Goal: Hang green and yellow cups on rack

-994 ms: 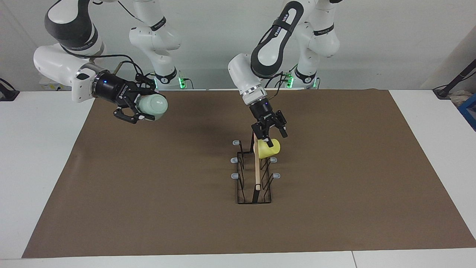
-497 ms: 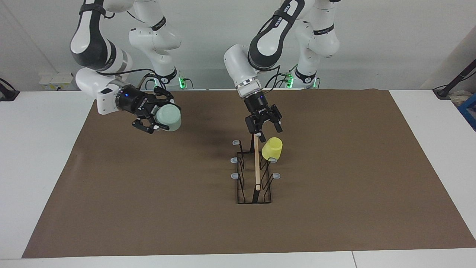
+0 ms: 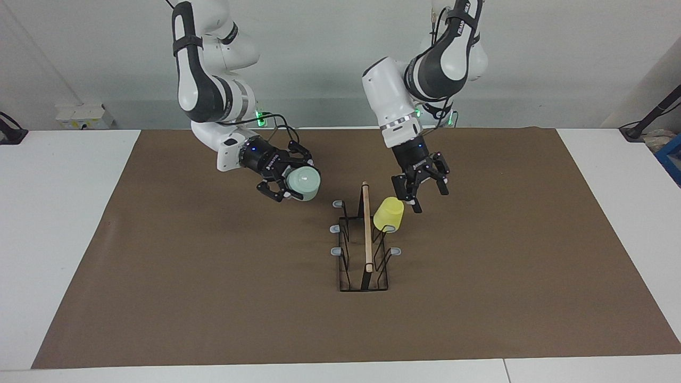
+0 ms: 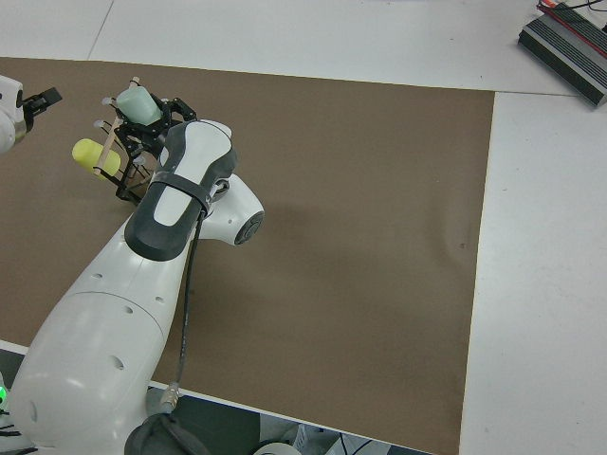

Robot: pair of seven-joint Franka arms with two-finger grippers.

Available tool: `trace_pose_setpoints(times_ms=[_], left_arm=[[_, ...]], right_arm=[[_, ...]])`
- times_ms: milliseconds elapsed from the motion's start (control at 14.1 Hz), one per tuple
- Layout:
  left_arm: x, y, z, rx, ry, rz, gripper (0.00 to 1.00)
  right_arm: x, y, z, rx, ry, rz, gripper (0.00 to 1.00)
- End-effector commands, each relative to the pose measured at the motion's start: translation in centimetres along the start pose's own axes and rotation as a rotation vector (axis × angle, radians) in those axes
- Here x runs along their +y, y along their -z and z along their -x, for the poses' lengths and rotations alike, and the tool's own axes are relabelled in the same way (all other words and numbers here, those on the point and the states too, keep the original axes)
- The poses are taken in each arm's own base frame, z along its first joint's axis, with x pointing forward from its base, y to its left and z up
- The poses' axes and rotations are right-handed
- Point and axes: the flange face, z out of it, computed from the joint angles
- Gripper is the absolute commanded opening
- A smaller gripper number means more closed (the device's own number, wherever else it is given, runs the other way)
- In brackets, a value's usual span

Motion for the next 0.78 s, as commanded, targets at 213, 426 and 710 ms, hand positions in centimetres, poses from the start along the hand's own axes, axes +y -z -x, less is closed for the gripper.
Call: trace_pose_setpoints(times_ms=[213, 426, 710], left_arm=[[-5.9, -4.4, -6.2, -0.061, -0.072, 0.038, 1.00], [-9.4, -7.1, -9.7, -0.151, -0.174, 0.053, 1.00], [-14.5, -9.0, -13.8, -0.251, -0.258, 0.092, 1.00]], right_arm=[[-2.3, -2.4, 4.5, 0.017, 0.008, 0.068, 0.00], [-3.5, -4.2, 8.4, 0.055, 0.017, 0.113, 0.00], [-2.9, -5.0, 11.3, 0.080, 0.026, 0.081, 0.00]])
